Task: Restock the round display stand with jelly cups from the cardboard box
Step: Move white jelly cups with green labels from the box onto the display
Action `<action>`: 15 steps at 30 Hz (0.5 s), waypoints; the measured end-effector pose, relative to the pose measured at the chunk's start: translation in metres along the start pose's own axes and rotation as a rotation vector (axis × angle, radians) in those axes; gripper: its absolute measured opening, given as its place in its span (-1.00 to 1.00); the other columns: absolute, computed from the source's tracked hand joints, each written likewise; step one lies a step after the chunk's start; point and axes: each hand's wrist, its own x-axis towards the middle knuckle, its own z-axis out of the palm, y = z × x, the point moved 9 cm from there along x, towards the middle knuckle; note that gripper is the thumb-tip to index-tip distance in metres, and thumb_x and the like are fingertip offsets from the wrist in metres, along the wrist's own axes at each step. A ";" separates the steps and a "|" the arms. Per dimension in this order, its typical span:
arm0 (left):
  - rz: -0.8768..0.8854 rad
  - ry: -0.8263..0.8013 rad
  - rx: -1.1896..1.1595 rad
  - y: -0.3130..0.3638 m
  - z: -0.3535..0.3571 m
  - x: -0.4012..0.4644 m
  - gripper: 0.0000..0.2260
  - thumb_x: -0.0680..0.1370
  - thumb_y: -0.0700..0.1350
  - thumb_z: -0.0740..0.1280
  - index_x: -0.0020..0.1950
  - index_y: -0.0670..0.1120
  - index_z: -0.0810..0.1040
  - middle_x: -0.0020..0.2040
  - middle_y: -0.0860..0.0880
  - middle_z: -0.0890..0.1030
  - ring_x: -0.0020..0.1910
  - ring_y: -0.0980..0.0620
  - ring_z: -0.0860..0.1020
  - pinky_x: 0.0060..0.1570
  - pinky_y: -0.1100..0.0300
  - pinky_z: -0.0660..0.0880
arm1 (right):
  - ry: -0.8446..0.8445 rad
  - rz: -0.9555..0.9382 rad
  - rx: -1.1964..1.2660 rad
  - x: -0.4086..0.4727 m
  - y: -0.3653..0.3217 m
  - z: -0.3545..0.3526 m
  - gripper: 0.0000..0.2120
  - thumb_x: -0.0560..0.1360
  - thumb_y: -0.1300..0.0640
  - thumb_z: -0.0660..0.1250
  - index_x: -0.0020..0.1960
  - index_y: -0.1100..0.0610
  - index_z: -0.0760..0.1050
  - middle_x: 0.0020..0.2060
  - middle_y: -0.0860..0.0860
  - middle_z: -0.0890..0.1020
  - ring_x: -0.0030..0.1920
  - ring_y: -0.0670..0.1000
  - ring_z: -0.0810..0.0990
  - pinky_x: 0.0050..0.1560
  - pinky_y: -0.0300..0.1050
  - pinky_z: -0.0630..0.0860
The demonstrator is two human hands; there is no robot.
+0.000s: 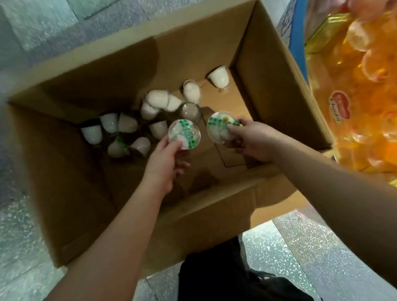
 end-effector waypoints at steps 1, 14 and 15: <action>0.029 -0.029 -0.005 0.006 0.007 -0.020 -0.68 0.60 -0.03 0.27 0.36 0.10 0.47 0.01 -0.04 0.68 -0.32 0.01 0.55 -0.39 0.19 0.36 | -0.031 -0.033 0.050 -0.023 0.000 -0.008 -0.72 0.64 0.09 0.25 0.33 0.05 0.35 0.07 0.17 0.63 -0.10 0.05 0.64 -0.15 -0.07 0.57; 0.307 -0.506 0.337 -0.038 0.254 -0.278 -0.87 0.65 -0.14 0.20 0.19 -0.01 0.42 -0.24 -0.02 0.68 -0.53 0.05 0.52 -0.63 0.32 0.21 | 0.228 -0.427 0.307 -0.353 0.129 -0.204 -0.81 0.63 0.08 0.26 0.22 0.08 0.46 -0.19 0.15 0.62 -0.30 0.04 0.60 -0.33 -0.14 0.52; 0.323 -0.555 0.338 -0.051 0.279 -0.303 -0.88 0.65 -0.16 0.20 0.16 -0.02 0.42 -0.28 0.00 0.67 -0.55 0.05 0.51 -0.65 0.33 0.19 | 0.287 -0.451 0.324 -0.380 0.148 -0.225 -0.86 0.63 0.09 0.26 0.17 0.08 0.47 -0.22 0.14 0.61 -0.30 0.06 0.60 -0.30 -0.12 0.52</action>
